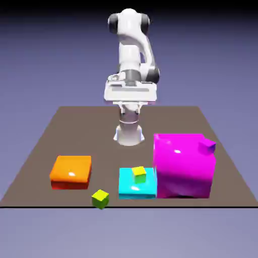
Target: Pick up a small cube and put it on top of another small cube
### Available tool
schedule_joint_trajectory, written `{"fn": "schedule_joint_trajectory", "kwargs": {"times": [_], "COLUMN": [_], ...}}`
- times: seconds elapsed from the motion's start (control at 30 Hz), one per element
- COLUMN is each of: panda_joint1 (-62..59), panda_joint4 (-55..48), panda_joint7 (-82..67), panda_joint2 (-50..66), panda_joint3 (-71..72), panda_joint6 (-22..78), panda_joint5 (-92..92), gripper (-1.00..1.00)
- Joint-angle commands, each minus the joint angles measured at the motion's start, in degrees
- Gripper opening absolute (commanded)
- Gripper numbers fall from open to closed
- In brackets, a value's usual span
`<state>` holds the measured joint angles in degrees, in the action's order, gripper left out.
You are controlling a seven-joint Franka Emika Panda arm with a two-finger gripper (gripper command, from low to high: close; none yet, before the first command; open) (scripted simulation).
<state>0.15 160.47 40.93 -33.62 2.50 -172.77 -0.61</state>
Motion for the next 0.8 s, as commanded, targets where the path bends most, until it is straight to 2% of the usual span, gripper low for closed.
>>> {"fn": "schedule_joint_trajectory", "kwargs": {"times": [0.0, 0.77], "panda_joint1": [-0.4, -10.6], "panda_joint4": [-0.4, -10.6], "panda_joint7": [-1.3, -30.4], "panda_joint2": [-0.8, -19.2], "panda_joint3": [2.1, 49.8], "panda_joint6": [1.0, 24.6], "panda_joint5": [-0.5, -12.2], "gripper": [0.0, 0.0]}}
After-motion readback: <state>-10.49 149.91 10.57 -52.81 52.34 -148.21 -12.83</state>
